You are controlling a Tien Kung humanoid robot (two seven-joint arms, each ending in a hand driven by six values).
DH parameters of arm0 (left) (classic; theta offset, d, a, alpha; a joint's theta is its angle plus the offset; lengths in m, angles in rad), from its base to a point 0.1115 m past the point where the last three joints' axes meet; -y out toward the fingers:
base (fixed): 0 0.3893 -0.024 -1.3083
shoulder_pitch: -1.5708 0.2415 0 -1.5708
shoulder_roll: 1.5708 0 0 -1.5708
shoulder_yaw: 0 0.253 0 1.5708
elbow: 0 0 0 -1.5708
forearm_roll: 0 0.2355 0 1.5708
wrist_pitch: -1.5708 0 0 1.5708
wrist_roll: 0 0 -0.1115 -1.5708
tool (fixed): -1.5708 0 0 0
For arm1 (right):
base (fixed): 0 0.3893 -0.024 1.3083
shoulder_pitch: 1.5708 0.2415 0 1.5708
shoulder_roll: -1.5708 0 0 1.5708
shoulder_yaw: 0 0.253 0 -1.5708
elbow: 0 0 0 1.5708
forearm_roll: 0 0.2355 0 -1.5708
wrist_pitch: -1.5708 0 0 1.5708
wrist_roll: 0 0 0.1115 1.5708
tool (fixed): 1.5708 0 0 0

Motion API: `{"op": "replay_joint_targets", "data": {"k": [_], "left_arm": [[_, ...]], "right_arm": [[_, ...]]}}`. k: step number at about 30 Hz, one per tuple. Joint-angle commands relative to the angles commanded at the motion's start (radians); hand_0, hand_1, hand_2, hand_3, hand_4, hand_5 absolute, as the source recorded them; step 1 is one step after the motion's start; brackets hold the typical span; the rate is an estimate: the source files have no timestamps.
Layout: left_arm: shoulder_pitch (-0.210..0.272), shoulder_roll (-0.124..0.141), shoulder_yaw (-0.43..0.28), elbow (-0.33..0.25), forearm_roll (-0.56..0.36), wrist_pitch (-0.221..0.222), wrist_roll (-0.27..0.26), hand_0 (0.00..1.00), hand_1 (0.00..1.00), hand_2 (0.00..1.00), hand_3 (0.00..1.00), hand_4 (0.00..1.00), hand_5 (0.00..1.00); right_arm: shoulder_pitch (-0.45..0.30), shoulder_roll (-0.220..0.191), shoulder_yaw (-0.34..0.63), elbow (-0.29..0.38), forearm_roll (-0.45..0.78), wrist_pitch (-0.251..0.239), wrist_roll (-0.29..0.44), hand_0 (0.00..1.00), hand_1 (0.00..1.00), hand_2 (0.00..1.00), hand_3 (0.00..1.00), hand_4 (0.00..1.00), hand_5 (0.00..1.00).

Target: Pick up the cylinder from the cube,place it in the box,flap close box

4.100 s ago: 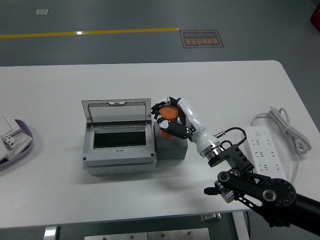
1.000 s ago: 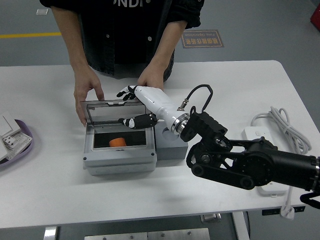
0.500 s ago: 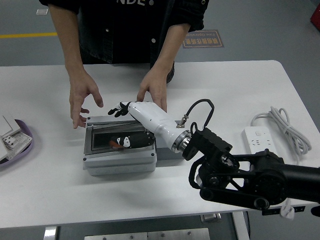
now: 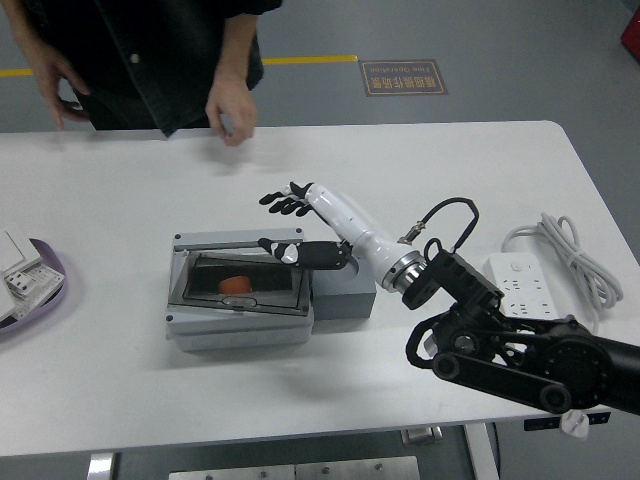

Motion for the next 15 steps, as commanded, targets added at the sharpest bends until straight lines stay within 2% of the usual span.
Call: {"op": "replay_joint_targets", "data": {"k": [4,8,15], "left_arm": [[0.004,-0.003,0.005,0.000,-0.009,0.001,-0.003,0.515,0.561,0.561,0.606,0.718,0.172],[0.008,-0.007,0.008,0.000,-0.013,0.002,-0.004,0.515,0.561,0.561,0.606,0.718,0.172],[0.013,-0.008,0.011,0.002,-0.013,0.003,-0.008,0.514,0.561,0.561,0.607,0.718,0.170]], "right_arm": [[-0.075,-0.041,0.120,0.007,-0.005,-0.016,0.066,0.624,0.658,0.680,0.707,0.727,0.320],[-0.152,-0.052,0.243,-0.017,0.065,-0.021,0.144,0.624,0.658,0.680,0.707,0.727,0.320],[-0.259,-0.034,0.400,-0.105,0.269,0.044,0.306,0.626,0.639,0.648,0.676,0.704,0.302]]}}
